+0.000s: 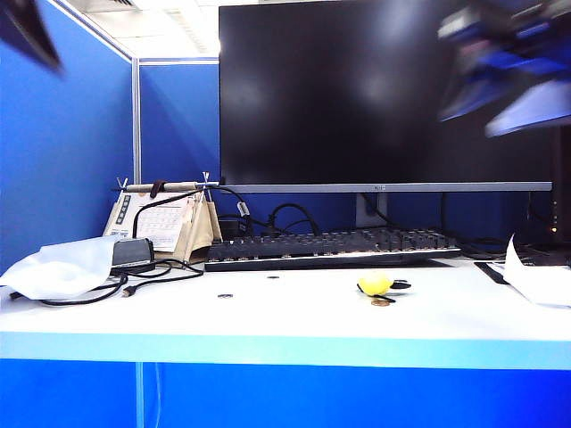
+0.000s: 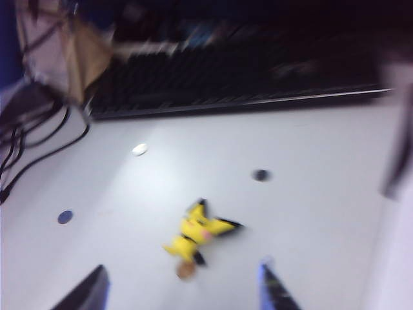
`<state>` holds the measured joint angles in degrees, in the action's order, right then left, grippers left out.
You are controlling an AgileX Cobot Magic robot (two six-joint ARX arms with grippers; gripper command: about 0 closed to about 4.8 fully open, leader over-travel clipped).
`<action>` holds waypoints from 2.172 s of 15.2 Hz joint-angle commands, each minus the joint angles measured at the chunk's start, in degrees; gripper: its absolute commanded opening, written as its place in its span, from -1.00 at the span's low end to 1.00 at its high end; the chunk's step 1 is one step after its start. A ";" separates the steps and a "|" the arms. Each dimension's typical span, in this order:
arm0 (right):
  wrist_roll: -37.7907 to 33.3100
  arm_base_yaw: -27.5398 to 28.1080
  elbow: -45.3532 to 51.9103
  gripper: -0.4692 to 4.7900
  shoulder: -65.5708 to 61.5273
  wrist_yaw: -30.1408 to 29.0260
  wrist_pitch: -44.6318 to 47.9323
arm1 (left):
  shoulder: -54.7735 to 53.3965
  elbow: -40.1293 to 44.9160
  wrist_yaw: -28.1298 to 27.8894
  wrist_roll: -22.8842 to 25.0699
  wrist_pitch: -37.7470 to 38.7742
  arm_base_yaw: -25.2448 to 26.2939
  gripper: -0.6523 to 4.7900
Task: Pick up the doll and place it on the similarly colored coin.
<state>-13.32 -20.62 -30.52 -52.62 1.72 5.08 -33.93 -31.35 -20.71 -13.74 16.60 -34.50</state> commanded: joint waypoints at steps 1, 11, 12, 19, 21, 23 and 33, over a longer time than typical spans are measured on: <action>-3.85 0.04 10.56 0.16 17.84 5.27 -0.68 | 5.57 -0.04 -1.09 -0.55 3.72 0.00 1.00; -4.55 -0.35 22.93 -0.06 52.43 14.32 -26.10 | 9.64 3.82 -11.93 -13.35 18.86 -0.07 1.00; -3.58 -0.11 22.95 -0.07 52.46 16.63 -26.75 | 10.51 5.38 -20.06 -14.64 17.94 -0.04 1.00; -7.13 -0.26 23.67 -0.05 52.46 19.12 -33.59 | 20.50 17.68 -22.71 -21.75 14.73 -0.13 1.00; -7.30 -0.26 23.67 -0.05 52.46 18.95 -33.62 | 20.52 20.63 -21.62 -21.16 13.59 -0.13 1.00; -7.28 -0.24 23.67 -0.05 52.46 18.97 -33.57 | 20.52 23.45 -20.81 -20.94 12.02 -0.13 1.00; -7.30 -0.20 23.67 -0.05 52.46 19.12 -33.59 | 20.44 27.82 -10.58 -16.48 2.45 -0.15 1.00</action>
<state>-20.32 -20.73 -6.66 -0.23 20.58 -29.10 -13.52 -3.73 -31.88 -30.28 19.90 -34.57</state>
